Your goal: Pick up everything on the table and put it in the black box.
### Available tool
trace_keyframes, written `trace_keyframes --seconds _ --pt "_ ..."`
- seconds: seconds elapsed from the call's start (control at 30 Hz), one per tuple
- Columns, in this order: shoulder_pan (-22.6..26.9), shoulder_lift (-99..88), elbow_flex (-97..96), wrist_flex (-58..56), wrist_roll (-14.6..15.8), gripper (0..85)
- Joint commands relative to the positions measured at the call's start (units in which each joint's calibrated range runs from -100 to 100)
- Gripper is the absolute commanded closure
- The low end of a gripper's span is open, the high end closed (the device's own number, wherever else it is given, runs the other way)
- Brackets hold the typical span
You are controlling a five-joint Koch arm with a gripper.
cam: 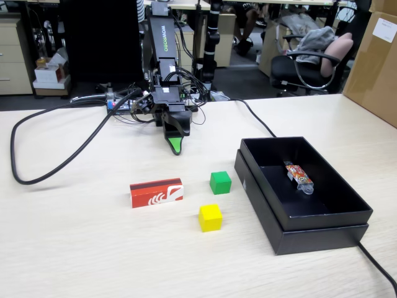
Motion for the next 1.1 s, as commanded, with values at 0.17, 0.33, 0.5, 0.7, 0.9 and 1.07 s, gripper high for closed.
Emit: trace_keyframes --seconds 0.17,0.33,0.5,0.7,0.9,1.07 --pt "0.0 0.12 -0.86 -0.65 0.1 36.3" --pt "0.59 0.12 -0.95 -0.65 0.05 35.6" --pt "1.17 -0.11 -0.95 -0.74 0.15 36.3" --pt "1.51 -0.69 -0.86 -0.74 0.2 37.6" --pt "0.59 -0.69 4.13 -3.07 -0.1 37.0" --pt "2.93 -3.56 28.52 -30.89 3.08 36.8"
